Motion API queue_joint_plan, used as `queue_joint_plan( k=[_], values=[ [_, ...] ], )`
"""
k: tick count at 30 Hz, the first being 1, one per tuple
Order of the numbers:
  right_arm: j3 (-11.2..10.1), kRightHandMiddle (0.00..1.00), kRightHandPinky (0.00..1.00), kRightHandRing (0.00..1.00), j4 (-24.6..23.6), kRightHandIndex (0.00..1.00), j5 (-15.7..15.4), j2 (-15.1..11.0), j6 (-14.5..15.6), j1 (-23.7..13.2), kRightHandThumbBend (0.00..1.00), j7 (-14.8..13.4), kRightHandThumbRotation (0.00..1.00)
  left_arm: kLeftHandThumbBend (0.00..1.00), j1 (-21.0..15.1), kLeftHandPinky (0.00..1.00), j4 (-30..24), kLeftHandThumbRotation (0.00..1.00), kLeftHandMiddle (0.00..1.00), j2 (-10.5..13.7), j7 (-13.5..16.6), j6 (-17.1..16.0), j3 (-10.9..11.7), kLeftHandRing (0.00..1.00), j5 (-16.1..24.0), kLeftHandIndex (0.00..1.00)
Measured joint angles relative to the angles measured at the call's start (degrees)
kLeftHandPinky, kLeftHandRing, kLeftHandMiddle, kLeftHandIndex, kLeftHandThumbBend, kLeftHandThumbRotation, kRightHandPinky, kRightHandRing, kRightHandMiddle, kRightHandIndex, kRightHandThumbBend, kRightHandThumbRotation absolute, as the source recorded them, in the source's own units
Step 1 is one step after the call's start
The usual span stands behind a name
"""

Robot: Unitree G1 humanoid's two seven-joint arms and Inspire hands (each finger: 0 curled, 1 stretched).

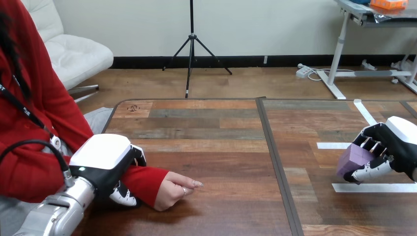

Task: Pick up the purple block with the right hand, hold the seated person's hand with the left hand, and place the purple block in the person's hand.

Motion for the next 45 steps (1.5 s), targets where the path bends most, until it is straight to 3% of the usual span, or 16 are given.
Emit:
queue_joint_plan(
  k=[15,27,36,45],
  values=[
    [-0.04,0.5,0.46,0.47,-0.52,0.52,0.0,0.0,-0.03,0.11,0.72,0.0,0.0,0.84,-1.22,0.32,1.38,0.0,0.41,-0.09,-4.17,3.24,-2.6,0.37,0.8,0.41],
    [-0.09,0.51,0.46,0.47,-0.67,0.52,0.01,0.0,0.08,0.14,0.72,0.0,0.0,0.79,-2.98,0.35,1.18,0.0,0.45,-0.08,-9.77,5.73,-3.29,0.41,0.62,0.45],
    [-0.23,0.51,0.47,0.47,-1.14,0.52,0.04,0.0,0.59,0.19,0.72,0.04,0.0,0.83,-3.86,0.39,0.28,0.0,0.47,-0.08,-12.75,7.83,-4.08,0.44,0.62,0.48],
    [-0.49,0.53,0.49,0.49,-1.74,0.53,0.09,0.0,0.74,0.34,0.71,0.07,0.0,0.82,-4.17,0.27,0.19,0.0,0.4,-0.09,-13.55,8.85,-4.33,0.32,-0.24,0.45]
  ],
)
